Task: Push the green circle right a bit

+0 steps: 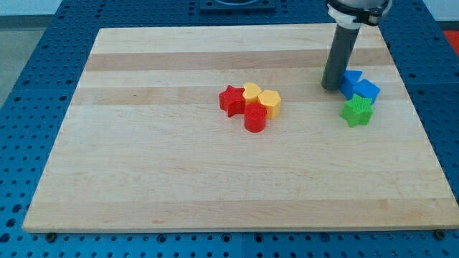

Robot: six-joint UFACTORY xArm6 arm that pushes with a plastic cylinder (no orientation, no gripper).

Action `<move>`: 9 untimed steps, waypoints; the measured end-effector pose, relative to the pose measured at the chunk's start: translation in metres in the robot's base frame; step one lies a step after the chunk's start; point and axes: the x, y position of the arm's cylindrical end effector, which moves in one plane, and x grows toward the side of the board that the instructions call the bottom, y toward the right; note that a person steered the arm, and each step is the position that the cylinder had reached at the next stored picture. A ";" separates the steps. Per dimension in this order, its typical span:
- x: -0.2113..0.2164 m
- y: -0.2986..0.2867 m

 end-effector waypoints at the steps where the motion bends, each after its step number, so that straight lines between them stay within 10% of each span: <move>1: -0.005 0.000; 9: -0.061 -0.040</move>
